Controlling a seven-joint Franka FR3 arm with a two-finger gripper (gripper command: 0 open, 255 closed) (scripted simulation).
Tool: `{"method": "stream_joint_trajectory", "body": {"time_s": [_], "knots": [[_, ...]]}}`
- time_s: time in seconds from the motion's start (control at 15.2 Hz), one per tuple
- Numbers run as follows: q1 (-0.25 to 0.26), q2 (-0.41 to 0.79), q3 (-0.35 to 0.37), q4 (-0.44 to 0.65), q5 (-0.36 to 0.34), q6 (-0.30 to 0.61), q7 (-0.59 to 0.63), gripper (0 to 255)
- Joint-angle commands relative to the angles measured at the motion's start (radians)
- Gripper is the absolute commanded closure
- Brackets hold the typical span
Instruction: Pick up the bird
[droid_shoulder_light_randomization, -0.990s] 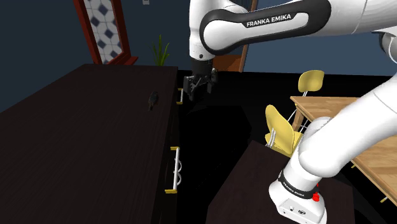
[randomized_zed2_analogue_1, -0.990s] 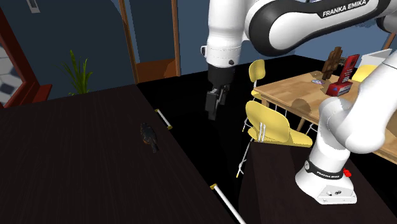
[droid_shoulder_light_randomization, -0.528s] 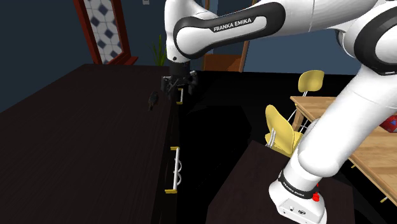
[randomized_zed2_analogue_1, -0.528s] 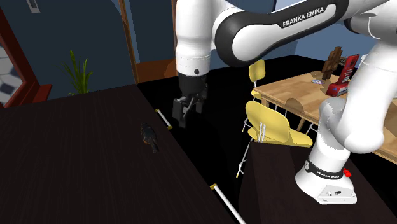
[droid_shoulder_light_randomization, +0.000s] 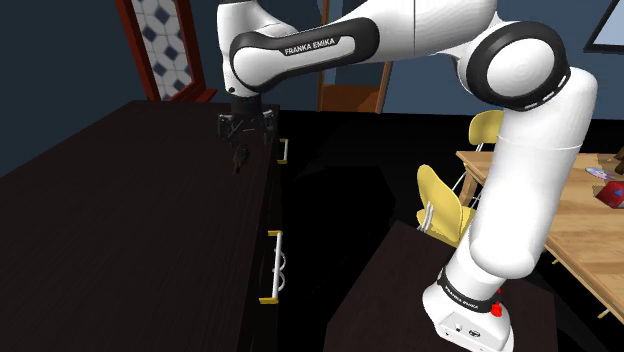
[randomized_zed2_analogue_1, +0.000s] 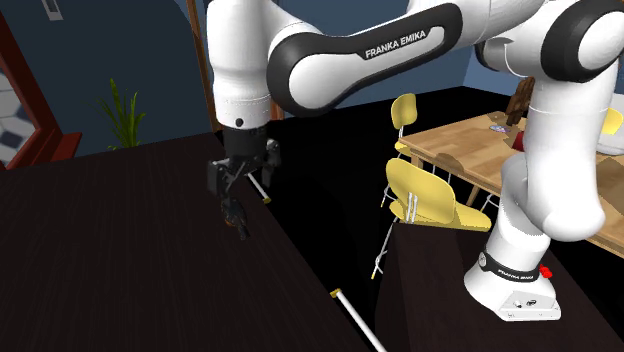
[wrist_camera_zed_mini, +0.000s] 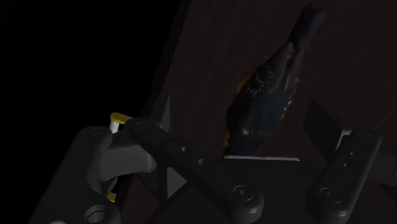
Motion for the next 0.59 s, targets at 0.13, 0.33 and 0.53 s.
{"method": "stream_joint_trajectory", "body": {"time_s": [0.13,0.33,0.53], "knots": [[0.024,0.123,-0.010,0.139,-0.041,-0.009,0.071,0],[0.023,0.126,-0.012,0.103,-0.043,0.029,0.076,0],[0.022,0.132,-0.014,0.070,-0.048,0.067,0.081,0]]}}
